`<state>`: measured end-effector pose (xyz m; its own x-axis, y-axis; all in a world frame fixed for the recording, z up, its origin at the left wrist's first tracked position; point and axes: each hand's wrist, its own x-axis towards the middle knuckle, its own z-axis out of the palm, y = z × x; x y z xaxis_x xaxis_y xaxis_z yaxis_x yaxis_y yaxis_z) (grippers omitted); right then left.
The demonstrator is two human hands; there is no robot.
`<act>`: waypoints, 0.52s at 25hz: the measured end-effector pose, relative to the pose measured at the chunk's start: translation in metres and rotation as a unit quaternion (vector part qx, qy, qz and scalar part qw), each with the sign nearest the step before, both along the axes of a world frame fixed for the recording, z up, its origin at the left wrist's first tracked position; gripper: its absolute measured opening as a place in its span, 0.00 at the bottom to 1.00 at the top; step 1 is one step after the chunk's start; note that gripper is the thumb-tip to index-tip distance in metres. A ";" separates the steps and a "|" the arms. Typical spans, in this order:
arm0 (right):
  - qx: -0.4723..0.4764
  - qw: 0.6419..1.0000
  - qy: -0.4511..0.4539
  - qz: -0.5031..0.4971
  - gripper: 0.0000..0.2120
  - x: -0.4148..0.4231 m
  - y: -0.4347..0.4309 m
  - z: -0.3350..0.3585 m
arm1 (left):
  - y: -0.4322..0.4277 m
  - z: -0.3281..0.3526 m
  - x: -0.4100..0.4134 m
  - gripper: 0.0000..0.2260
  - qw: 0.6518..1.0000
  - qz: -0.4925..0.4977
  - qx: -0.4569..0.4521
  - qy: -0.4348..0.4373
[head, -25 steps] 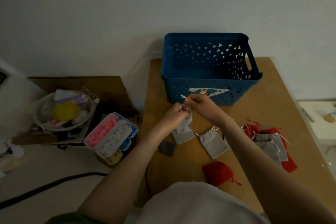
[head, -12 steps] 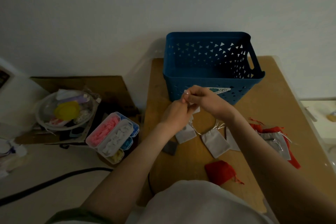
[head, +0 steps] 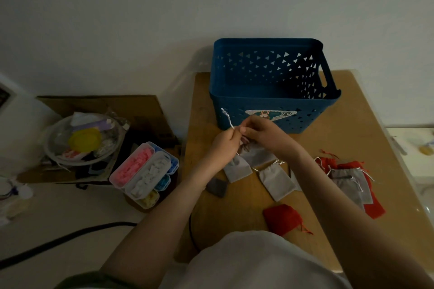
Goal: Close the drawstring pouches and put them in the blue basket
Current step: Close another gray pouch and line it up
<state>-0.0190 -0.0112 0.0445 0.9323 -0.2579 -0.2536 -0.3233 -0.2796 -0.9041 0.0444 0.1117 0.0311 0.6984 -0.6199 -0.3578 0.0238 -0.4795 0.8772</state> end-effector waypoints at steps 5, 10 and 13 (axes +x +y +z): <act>-0.011 0.995 -0.064 -0.069 0.09 0.000 -0.004 0.001 | 0.003 -0.001 0.006 0.14 0.994 0.048 -0.045 0.085; 0.083 0.996 -0.021 0.001 0.11 -0.002 0.005 -0.006 | 0.002 0.006 0.007 0.11 0.983 0.062 -0.109 0.138; 0.094 0.995 -0.012 -0.010 0.11 -0.003 0.002 -0.012 | 0.005 0.003 0.012 0.09 0.978 0.072 -0.115 0.160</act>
<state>-0.0218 -0.0088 0.0329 0.9337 -0.2260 -0.2777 -0.3056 -0.0989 -0.9470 0.0565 0.1169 0.0339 0.6601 -0.6127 -0.4346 0.3676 -0.2410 0.8982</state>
